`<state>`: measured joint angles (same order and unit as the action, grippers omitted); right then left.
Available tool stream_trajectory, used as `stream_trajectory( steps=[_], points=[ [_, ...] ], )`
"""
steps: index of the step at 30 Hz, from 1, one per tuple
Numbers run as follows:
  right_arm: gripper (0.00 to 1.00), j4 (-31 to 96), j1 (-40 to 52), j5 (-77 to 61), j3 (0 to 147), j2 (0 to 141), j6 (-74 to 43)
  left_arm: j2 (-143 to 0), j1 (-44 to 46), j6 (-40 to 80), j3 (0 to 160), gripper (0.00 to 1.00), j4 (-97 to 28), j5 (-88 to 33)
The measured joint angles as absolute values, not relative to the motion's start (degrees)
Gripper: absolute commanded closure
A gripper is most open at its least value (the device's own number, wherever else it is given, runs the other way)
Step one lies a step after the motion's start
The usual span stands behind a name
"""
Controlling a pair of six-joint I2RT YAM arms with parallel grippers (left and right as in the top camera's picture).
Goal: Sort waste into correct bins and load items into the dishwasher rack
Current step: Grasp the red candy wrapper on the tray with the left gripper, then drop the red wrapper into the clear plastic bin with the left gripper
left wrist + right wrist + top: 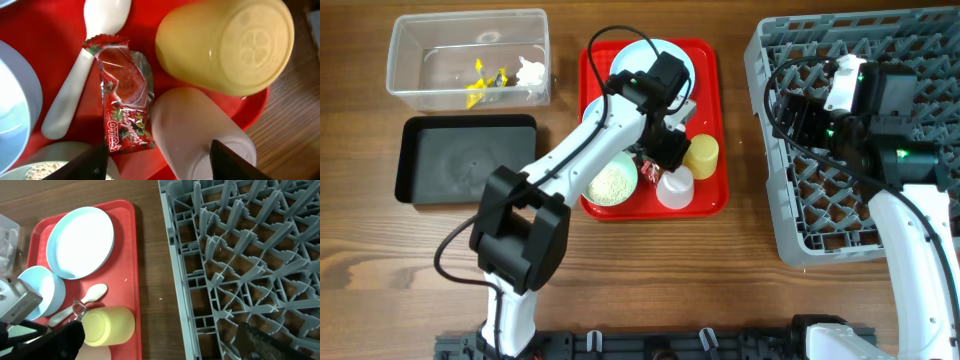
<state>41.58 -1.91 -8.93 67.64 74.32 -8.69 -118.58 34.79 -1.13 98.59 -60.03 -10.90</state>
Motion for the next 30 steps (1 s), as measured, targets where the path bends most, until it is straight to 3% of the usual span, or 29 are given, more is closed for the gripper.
stream_trajectory(
  steps=[6, 16, 18, 19, 21, 30],
  points=[
    [0.00, 41.80, -1.91, -8.93, 67.64, 74.32, -8.69, -120.14, 34.79, 2.00, 99.90, 0.39, -53.52, -7.97],
    [0.00, 42.02, -1.91, -8.93, 67.64, 74.32, -8.69, -124.84, 34.79, 2.96, 98.35, 0.40, -54.00, -4.91],
    [0.00, 42.04, -1.91, -8.93, 67.64, 74.32, -8.69, -124.84, 34.79, 2.96, 98.35, 0.51, -54.00, -4.91],
    [0.00, 42.02, -1.91, -8.93, 67.64, 74.32, -8.69, -124.84, 34.79, 3.29, 98.35, 0.71, -54.00, -4.93],
    [0.00, 42.04, -1.91, -8.93, 67.64, 74.32, -8.69, -124.84, 34.79, 3.97, 98.35, 0.93, -54.00, -4.97],
    [0.01, 42.04, -1.91, -8.93, 67.64, 74.43, -8.69, -124.62, 35.24, 5.28, 98.35, 0.96, -54.19, -6.04]
  ],
)
